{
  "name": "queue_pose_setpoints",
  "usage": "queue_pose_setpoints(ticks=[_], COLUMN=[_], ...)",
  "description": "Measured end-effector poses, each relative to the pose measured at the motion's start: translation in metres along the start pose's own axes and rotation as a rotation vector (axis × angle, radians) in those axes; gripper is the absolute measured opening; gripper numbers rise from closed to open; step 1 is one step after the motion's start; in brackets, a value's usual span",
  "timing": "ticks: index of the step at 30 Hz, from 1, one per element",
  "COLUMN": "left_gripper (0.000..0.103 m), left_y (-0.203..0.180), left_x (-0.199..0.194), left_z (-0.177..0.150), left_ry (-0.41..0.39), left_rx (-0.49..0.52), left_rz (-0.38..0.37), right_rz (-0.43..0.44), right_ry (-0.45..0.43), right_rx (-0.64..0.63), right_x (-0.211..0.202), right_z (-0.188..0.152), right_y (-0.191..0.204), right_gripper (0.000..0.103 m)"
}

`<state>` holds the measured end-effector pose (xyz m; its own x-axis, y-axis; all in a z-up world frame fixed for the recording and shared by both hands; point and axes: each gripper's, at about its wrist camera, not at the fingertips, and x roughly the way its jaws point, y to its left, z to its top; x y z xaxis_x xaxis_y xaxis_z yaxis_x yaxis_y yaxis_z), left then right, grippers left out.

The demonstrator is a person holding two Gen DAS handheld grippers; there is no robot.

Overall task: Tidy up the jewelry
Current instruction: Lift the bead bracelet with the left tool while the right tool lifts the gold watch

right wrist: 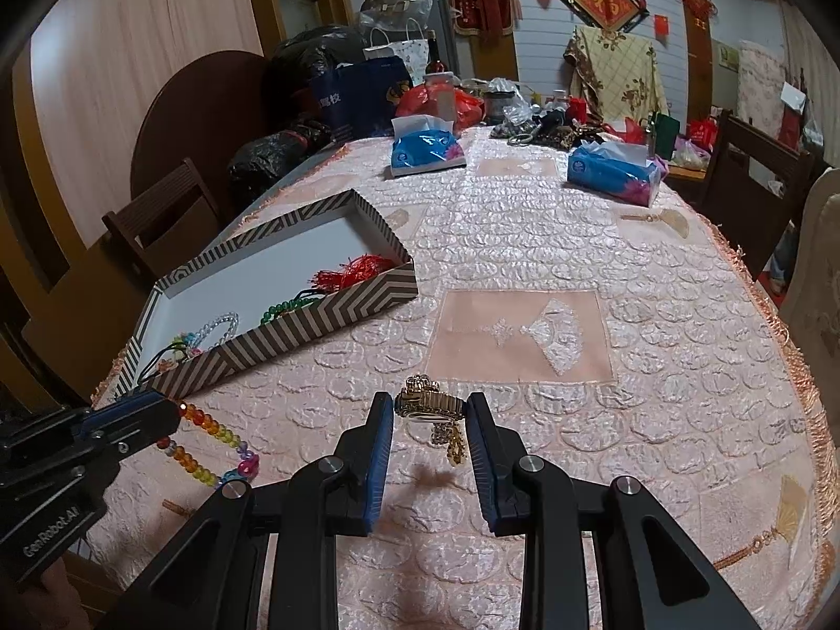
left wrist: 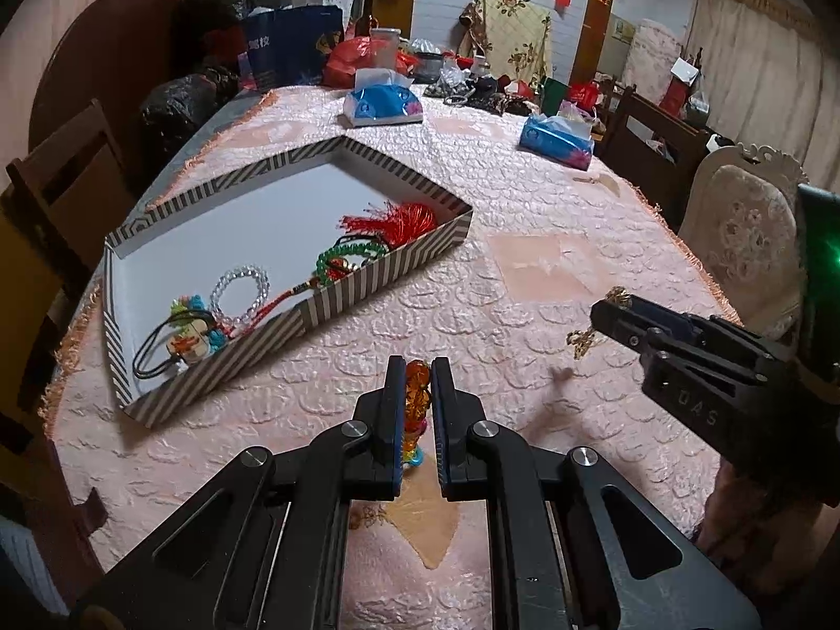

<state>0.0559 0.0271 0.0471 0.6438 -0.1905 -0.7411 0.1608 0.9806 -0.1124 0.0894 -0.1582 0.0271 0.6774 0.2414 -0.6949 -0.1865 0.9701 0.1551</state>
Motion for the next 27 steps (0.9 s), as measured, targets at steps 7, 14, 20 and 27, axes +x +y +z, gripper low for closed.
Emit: queue_pose_setpoints(ticks=[7,14,20,27], left_gripper=[0.008,0.008,0.008,0.008], left_y=[0.010,0.024,0.029,0.036], left_x=[0.018,0.030,0.034,0.034], left_z=[-0.004,-0.006,-0.005,-0.007], left_ry=[0.020,0.034,0.037,0.036], left_rx=[-0.022,-0.051,-0.057,-0.070], left_rz=[-0.008,-0.024,-0.035,-0.035], right_rz=[-0.011,-0.028,-0.050,-0.060], right_ry=[0.002,-0.004,0.006,0.009], right_rx=[-0.020,-0.037,-0.045,-0.063], right_x=[0.001,0.002,0.006,0.008], right_z=[-0.001,0.000,0.000,0.000], right_y=[0.005,0.008,0.011,0.017], right_gripper=[0.027,0.027,0.027,0.027])
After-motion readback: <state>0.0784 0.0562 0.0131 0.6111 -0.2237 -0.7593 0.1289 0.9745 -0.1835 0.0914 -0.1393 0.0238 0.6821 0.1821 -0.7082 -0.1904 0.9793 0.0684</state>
